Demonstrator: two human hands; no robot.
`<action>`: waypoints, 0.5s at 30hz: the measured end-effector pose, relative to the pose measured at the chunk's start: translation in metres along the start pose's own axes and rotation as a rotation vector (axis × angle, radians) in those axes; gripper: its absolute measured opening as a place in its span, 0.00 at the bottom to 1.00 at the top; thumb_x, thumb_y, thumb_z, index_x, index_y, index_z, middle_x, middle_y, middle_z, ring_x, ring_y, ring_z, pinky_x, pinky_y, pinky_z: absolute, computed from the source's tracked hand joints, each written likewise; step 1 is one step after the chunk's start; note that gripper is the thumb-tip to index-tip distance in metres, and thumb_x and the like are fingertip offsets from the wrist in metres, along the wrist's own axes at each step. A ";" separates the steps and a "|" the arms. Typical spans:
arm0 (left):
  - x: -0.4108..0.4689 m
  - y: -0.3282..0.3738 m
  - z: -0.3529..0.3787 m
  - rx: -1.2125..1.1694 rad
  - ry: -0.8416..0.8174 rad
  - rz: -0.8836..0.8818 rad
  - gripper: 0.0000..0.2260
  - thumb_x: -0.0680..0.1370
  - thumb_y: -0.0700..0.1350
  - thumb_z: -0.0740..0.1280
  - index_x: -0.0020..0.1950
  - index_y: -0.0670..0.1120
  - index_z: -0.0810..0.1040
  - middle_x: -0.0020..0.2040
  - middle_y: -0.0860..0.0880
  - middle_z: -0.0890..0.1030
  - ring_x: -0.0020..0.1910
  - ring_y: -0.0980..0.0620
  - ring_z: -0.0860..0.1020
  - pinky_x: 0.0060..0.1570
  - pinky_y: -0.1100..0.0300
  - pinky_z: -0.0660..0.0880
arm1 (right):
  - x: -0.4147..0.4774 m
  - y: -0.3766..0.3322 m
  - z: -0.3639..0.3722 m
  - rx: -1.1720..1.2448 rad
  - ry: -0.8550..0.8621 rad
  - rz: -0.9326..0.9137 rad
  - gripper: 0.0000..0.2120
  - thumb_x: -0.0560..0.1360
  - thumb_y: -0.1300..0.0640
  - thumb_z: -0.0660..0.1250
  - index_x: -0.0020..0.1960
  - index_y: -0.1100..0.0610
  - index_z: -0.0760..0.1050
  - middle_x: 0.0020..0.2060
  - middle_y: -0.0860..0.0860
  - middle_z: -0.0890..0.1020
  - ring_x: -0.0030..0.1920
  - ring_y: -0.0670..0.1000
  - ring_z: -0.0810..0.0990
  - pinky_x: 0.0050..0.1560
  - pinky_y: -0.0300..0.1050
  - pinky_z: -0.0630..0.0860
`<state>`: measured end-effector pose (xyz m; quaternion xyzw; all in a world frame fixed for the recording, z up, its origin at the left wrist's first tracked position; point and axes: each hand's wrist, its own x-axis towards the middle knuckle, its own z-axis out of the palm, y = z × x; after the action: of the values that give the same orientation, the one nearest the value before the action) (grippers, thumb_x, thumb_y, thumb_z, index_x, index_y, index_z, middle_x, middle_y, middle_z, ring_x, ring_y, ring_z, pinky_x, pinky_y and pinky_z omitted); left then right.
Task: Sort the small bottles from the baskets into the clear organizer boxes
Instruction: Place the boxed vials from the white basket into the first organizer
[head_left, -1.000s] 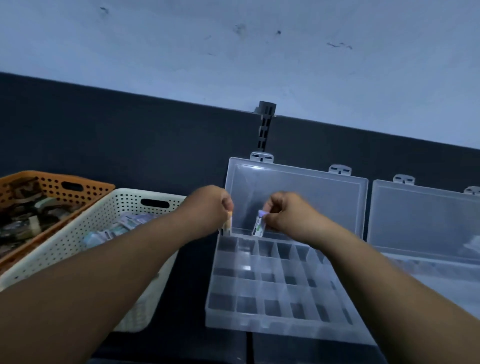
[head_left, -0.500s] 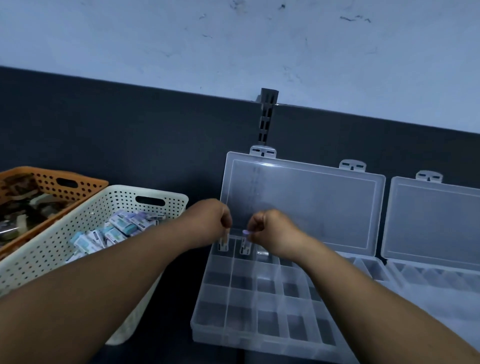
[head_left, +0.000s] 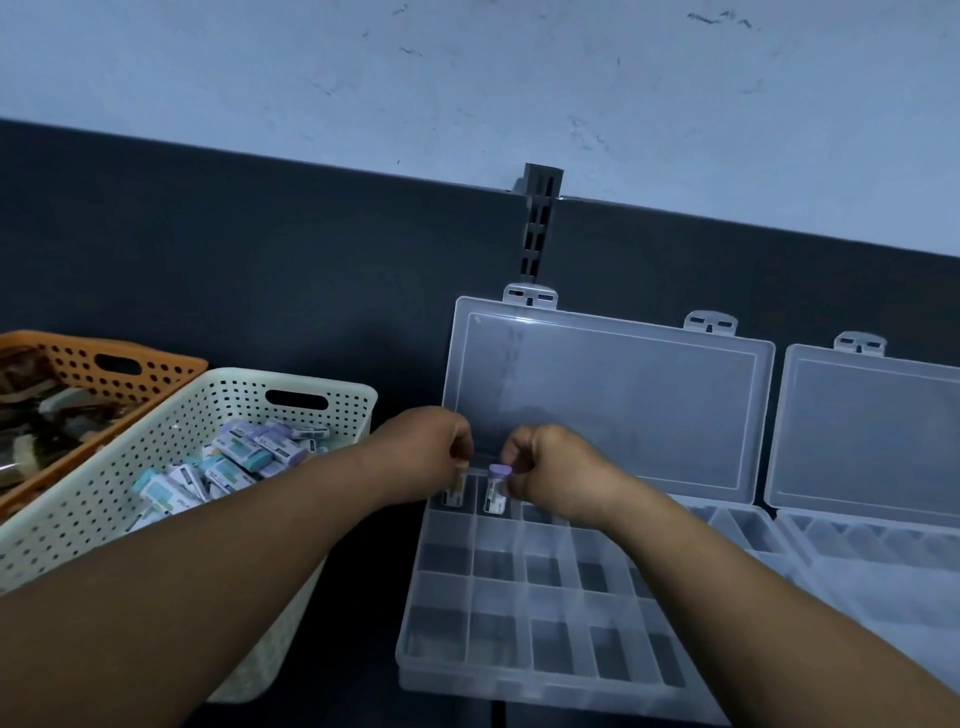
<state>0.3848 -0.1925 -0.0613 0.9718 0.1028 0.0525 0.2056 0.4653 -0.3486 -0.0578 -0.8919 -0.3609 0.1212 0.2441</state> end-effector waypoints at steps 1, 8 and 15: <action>0.000 0.000 0.000 -0.001 0.005 0.005 0.04 0.74 0.43 0.68 0.44 0.53 0.77 0.45 0.54 0.79 0.45 0.54 0.77 0.45 0.62 0.72 | -0.001 0.000 -0.001 -0.003 0.002 0.000 0.06 0.73 0.58 0.73 0.47 0.58 0.78 0.33 0.45 0.77 0.31 0.40 0.72 0.28 0.29 0.66; -0.012 -0.011 -0.023 -0.019 0.105 0.029 0.11 0.71 0.45 0.73 0.52 0.51 0.80 0.46 0.54 0.79 0.46 0.53 0.78 0.48 0.60 0.75 | -0.004 -0.022 -0.014 -0.129 0.119 -0.101 0.05 0.73 0.55 0.71 0.46 0.52 0.75 0.39 0.48 0.78 0.41 0.51 0.77 0.41 0.40 0.71; -0.049 -0.064 -0.066 0.050 0.232 -0.085 0.13 0.74 0.45 0.70 0.59 0.48 0.78 0.55 0.51 0.79 0.50 0.53 0.75 0.48 0.61 0.70 | -0.004 -0.098 0.011 -0.215 0.151 -0.439 0.10 0.75 0.54 0.67 0.56 0.53 0.78 0.50 0.50 0.77 0.51 0.51 0.76 0.52 0.45 0.73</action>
<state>0.3161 -0.1204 -0.0299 0.9588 0.1684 0.1533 0.1698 0.4012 -0.2871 -0.0155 -0.8196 -0.5373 -0.0409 0.1945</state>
